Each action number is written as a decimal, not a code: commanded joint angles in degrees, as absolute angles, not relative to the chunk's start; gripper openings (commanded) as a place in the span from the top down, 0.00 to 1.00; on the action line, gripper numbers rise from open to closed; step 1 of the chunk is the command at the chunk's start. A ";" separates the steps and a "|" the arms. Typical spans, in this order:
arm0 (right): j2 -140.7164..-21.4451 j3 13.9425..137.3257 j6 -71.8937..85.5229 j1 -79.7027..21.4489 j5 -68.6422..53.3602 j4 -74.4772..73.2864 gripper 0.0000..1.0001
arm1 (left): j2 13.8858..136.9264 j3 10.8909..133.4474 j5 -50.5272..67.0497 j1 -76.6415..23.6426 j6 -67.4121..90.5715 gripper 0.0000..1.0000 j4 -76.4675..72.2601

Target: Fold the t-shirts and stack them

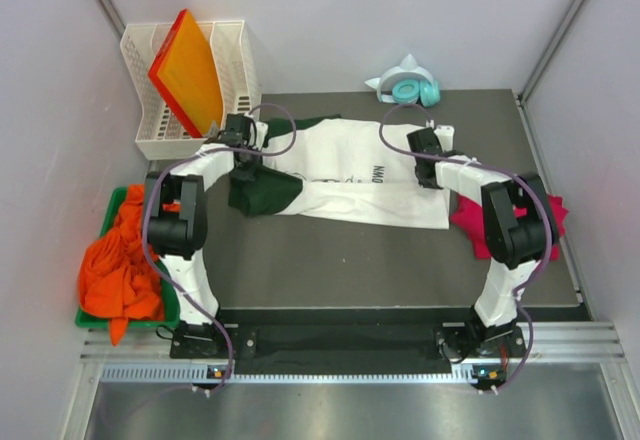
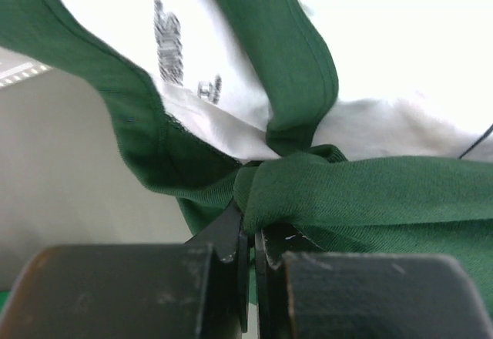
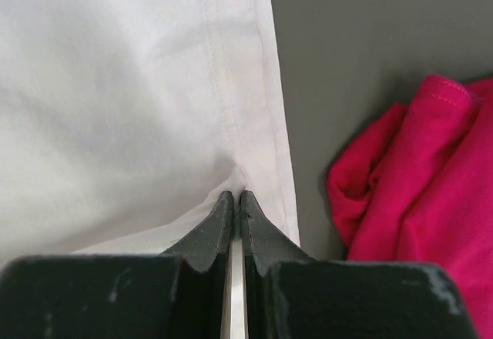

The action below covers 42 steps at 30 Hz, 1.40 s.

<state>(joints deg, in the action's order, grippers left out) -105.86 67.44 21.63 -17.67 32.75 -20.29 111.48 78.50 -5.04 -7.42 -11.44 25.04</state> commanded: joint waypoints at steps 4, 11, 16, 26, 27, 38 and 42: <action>-107.49 71.36 23.29 -15.82 33.31 -22.06 1.00 | 112.85 82.97 -6.15 -7.21 -10.99 1.00 22.32; -109.34 73.83 24.61 -14.94 32.78 -25.05 0.88 | 113.03 83.67 -5.63 -7.30 -10.99 0.56 22.76; -101.44 69.87 23.73 -15.03 32.08 -19.60 0.35 | 108.12 82.44 -2.82 -7.29 -10.11 0.01 21.71; -91.59 69.53 24.34 -20.03 28.93 -23.55 0.20 | 91.07 77.52 3.13 -7.29 -2.38 0.01 24.07; -90.80 68.30 24.87 -20.74 27.87 -23.82 0.23 | 90.45 76.91 5.77 -7.29 -2.20 0.04 25.04; -97.37 63.54 34.89 -29.53 23.47 -22.41 0.68 | 92.27 66.36 8.09 -16.52 -5.45 0.18 26.72; -100.10 65.56 36.56 -29.71 22.85 -23.02 0.68 | 97.37 68.81 8.35 -16.44 -4.22 0.19 28.56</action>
<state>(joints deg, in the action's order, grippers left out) -98.28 63.31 32.77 -29.58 24.01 -23.59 94.30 66.63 7.75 -17.02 -5.08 27.35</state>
